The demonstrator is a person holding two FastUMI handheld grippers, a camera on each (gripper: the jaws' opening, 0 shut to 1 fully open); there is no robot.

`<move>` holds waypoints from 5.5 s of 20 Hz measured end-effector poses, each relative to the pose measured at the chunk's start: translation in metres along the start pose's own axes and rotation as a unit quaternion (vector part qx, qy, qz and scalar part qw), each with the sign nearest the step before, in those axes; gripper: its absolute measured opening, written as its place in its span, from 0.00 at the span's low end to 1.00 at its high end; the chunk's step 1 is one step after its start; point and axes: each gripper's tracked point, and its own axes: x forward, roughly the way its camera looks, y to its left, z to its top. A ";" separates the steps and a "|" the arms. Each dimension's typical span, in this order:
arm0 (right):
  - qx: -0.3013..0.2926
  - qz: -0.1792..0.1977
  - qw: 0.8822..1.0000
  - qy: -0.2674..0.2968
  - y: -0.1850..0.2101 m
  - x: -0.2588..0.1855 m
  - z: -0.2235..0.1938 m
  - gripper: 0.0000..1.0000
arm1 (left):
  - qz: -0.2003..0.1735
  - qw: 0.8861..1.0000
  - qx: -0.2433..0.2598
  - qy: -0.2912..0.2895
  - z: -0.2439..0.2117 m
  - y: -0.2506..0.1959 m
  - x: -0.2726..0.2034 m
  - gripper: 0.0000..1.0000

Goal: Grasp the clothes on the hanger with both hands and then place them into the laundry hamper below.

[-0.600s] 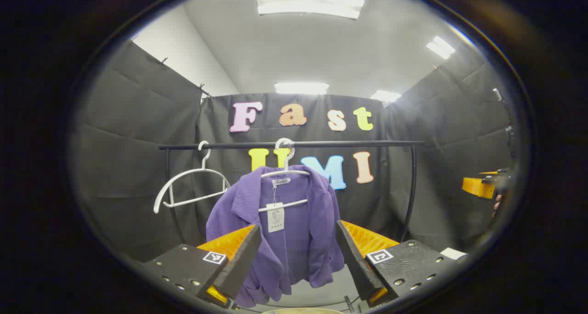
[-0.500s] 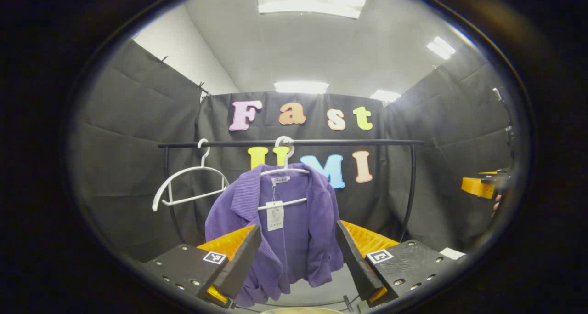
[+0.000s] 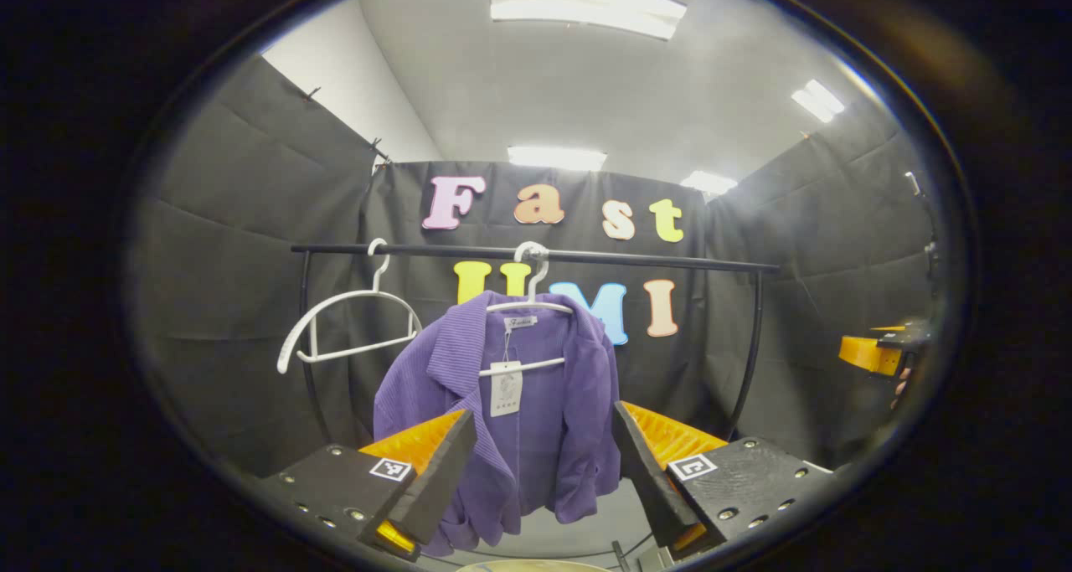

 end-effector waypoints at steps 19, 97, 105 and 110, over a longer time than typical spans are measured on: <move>-0.012 0.213 0.976 0.039 0.210 0.083 0.031 0.95 | 0.116 0.989 -0.085 0.034 -0.006 0.082 0.041 0.99; 0.008 0.317 0.947 -0.052 0.306 0.198 0.000 0.00 | 0.253 0.965 -0.054 -0.048 0.058 0.211 0.066 0.01; -0.003 0.315 0.948 -0.055 0.307 0.193 0.001 0.00 | 0.243 0.968 -0.058 -0.020 0.015 0.231 0.074 0.01; -0.003 0.317 0.947 -0.053 0.306 0.189 0.000 0.00 | 0.243 0.968 -0.057 -0.002 -0.008 0.227 0.081 0.02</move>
